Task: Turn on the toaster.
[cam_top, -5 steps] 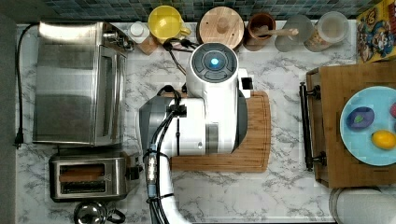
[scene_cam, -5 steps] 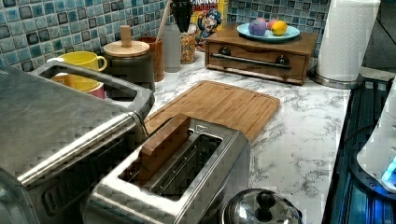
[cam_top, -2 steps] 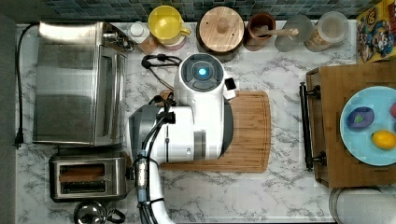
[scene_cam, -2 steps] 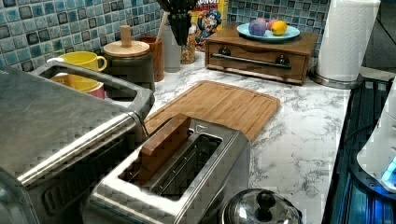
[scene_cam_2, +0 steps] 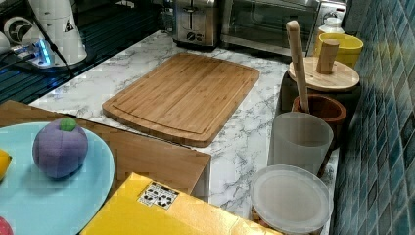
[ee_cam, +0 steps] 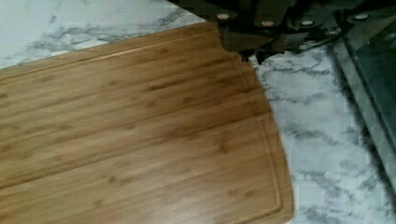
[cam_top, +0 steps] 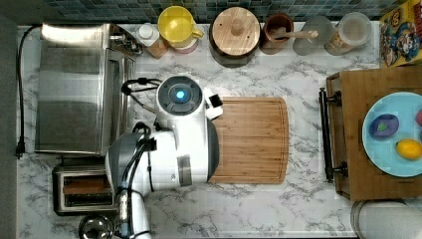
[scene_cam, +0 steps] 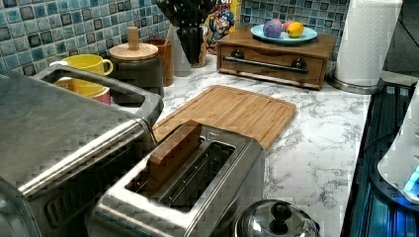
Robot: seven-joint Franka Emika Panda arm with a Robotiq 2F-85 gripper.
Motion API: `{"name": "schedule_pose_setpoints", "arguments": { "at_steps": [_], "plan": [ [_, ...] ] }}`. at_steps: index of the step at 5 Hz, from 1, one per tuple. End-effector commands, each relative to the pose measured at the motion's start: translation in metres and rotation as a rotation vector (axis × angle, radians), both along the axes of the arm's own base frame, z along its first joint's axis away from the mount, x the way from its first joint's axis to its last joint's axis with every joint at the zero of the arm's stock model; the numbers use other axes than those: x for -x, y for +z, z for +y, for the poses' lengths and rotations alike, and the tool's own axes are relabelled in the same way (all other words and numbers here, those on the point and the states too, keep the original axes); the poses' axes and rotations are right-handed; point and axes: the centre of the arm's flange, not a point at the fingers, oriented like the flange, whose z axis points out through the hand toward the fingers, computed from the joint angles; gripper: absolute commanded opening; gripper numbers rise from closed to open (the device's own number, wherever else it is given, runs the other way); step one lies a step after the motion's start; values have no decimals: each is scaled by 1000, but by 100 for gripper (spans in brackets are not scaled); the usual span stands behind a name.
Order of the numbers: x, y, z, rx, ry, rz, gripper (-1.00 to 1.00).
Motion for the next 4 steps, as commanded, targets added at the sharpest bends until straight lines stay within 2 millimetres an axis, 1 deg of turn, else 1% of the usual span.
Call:
{"name": "schedule_pose_setpoints", "arguments": {
  "at_steps": [1, 2, 3, 4],
  "plan": [
    [78, -6, 57, -45, 234, -8, -100],
    [97, -16, 70, -68, 310, -5, -100],
    [105, -23, 80, -86, 379, -16, -100],
    [118, -30, 84, -123, 434, -23, -100]
  ]
}}
